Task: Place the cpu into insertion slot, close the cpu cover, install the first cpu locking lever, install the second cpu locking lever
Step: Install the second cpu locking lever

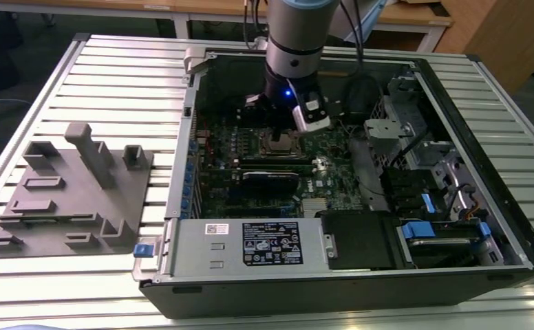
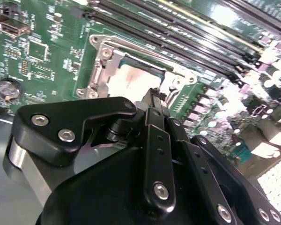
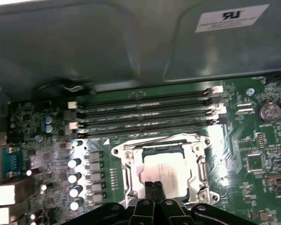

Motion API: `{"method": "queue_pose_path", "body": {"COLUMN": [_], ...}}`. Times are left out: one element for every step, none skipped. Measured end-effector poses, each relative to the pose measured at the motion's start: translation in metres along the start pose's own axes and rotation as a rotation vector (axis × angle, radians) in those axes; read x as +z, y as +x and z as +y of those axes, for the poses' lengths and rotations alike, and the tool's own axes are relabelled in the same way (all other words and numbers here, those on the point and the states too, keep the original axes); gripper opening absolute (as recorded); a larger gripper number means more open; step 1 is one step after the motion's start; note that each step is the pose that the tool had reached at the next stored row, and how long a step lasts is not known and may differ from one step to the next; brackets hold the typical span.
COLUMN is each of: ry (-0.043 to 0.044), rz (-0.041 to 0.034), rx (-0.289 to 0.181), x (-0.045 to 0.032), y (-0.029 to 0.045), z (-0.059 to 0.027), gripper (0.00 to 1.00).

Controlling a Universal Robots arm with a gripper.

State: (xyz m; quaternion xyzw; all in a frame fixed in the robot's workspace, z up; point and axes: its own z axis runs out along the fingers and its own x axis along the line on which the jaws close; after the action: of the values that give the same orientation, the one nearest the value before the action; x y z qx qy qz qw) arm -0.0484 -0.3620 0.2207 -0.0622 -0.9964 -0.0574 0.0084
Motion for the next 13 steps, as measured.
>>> {"method": "queue_pose_path", "body": {"ry": [0.0, 0.0, 0.0, -0.0001, -0.0002, -0.0002, 0.0001, 0.0001, 0.0, 0.0, 0.0, 0.0, 0.0001], "rz": [0.0, 0.0, 0.0, 0.0, -0.0001, -0.0001, 0.0, 0.0, 0.0, 0.0001, 0.0, 0.0, 0.0001], "rx": [0.0, 0.0, 0.0, 0.0, 0.0, 0.0, 0.0, 0.0, 0.0, 0.0, 0.0, 0.0, -0.002], "x": [0.0002, 0.0003, 0.0005, 0.0006, 0.0008, 0.0009, 0.001, 0.0011, 0.0012, 0.0012, 0.0013, 0.0013, 0.0013], "y": [-0.0016, -0.0032, -0.005, -0.0065, -0.0079, -0.0093, -0.0105, -0.0114, -0.0123, -0.0129, -0.0129, -0.0129, -0.0129], "z": [0.0005, 0.001, 0.0014, 0.0017, 0.0019, 0.0021, 0.0022, 0.0024, 0.0025, 0.0027, 0.0027, 0.0027, 0.0028], "gripper": [0.11, 0.11, 0.11, 0.11, 0.11, 0.11, 0.11, 0.11, 0.11, 0.11, 0.11, 0.11, 0.11]}}
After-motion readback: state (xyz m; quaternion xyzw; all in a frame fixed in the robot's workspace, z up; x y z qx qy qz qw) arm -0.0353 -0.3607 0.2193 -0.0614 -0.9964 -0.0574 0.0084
